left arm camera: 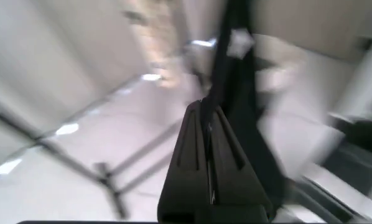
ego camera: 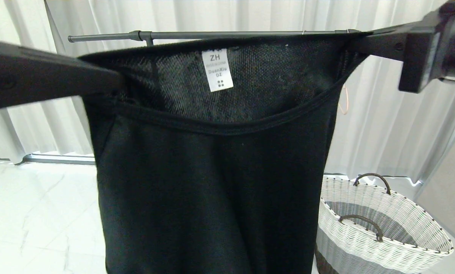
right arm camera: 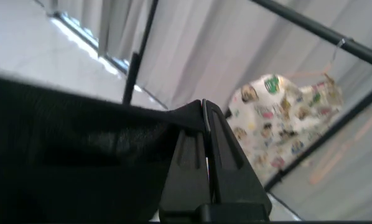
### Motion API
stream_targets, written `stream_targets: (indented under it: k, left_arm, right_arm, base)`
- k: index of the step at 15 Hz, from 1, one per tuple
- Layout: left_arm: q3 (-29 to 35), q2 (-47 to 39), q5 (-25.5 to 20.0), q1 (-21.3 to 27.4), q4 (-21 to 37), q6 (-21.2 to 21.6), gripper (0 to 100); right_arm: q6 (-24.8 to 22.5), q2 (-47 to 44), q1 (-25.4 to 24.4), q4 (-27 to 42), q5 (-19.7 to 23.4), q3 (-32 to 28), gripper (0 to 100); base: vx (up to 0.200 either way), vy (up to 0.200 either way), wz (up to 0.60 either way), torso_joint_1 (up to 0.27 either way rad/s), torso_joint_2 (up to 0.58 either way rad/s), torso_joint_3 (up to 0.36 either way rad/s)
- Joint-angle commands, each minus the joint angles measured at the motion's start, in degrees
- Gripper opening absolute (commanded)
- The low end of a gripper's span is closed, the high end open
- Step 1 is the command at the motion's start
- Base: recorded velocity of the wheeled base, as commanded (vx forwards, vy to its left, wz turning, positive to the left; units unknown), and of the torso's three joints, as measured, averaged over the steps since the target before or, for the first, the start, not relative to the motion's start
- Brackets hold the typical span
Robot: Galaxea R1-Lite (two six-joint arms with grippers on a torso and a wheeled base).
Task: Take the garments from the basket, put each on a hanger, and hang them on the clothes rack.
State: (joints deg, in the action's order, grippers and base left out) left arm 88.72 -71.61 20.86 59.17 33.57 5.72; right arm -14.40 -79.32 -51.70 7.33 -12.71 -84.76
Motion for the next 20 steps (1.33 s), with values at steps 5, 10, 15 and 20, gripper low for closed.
stream_targets:
  k: [5,10,15,20]
  left_arm:
    - [0.31,-11.01,0.24,-8.90,-17.58,8.78,0]
    - [0.13,-10.31,0.24,-8.64,-17.58,8.87,0]
    - [-0.22,-9.95,0.32,-8.64,-17.58,8.78,0]
    - [-3.56,-9.52,7.71,-10.22,-17.58,8.70,0]
  right_arm:
    - [-0.02,12.26,-3.67,15.96,0.32,0.39,0]
    - [-0.10,9.71,-4.81,15.00,0.06,0.47,0]
    - [-0.19,9.01,-4.99,15.09,-0.21,2.32,100]
    - [-1.60,17.10,-4.99,15.00,2.26,9.88,100]
  base:
    - [0.000,0.000,0.00,0.000,0.00,0.000]
    - [0.000,0.000,0.00,0.000,0.00,0.000]
    - [0.000,0.000,0.00,0.000,0.00,0.000]
    - [0.000,0.000,0.00,0.000,0.00,0.000]
